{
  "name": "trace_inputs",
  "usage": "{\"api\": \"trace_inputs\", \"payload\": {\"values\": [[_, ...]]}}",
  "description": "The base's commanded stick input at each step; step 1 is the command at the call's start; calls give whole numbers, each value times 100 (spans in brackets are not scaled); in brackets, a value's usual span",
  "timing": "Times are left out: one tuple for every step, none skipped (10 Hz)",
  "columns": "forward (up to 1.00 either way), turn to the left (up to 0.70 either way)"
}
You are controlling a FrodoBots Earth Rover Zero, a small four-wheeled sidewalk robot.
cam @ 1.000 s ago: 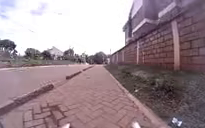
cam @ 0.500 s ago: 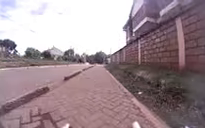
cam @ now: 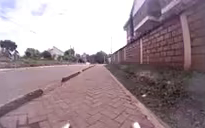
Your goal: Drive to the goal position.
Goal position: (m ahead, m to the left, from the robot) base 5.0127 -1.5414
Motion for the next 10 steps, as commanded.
{"api": "trace_inputs", "payload": {"values": [[50,0],[50,0],[50,0],[50,0],[50,0],[50,0],[50,0],[50,0],[50,0],[50,50]]}}
